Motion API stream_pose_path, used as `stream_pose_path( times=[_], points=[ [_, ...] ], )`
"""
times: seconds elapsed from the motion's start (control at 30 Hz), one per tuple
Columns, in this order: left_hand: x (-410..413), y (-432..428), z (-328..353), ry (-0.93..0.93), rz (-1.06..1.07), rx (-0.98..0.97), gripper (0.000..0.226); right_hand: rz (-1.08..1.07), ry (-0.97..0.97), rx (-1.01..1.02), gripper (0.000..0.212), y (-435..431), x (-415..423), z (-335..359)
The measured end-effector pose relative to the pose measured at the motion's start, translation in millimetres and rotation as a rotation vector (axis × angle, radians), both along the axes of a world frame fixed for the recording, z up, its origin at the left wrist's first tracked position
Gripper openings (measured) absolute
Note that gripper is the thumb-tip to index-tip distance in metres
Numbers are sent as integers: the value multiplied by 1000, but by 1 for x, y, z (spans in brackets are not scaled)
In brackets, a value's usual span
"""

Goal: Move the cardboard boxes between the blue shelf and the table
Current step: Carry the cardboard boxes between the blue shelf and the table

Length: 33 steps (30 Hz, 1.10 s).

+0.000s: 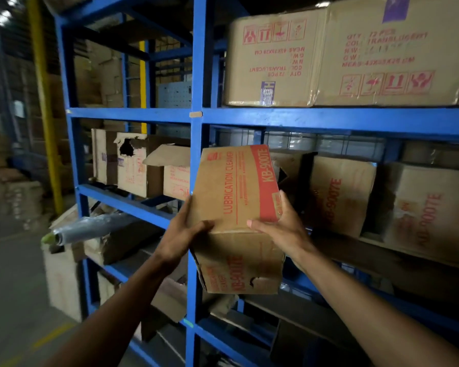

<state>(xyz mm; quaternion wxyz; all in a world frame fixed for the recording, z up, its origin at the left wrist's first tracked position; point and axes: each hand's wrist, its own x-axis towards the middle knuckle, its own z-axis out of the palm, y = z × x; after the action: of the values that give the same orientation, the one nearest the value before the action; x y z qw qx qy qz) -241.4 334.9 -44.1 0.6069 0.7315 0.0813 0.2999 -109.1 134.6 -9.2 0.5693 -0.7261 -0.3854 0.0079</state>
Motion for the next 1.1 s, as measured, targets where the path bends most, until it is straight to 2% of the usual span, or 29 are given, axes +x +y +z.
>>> stream_pose_path(
  times=[0.2,0.33,0.4,0.53,0.63,0.87,0.97,1.1],
  points=[
    [-30,-61,-1,-22,261,15,93,216,39,18,72,-30,10,-7],
    [-81,-102,-11,0,430,-7,112,358,63,7,65,-39,-10,-25],
    [-109,-125,-17,18,502,-37,112,433,84,-5,65,-40,-25,-34],
    [-165,-171,-34,28,650,-68,83,596,118,-47,69,-39,-66,-60],
    [-213,-209,-47,41,756,-96,77,727,156,-59,66,-45,-108,-79],
    [-316,-316,-119,109,997,-224,82,1030,201,-179,70,-93,-201,-143],
    [-339,-365,-150,142,1101,-273,92,1102,255,-247,78,-126,-228,-174],
    [-366,-421,-164,193,1169,-342,97,1160,296,-328,71,-164,-254,-191]
  ],
)
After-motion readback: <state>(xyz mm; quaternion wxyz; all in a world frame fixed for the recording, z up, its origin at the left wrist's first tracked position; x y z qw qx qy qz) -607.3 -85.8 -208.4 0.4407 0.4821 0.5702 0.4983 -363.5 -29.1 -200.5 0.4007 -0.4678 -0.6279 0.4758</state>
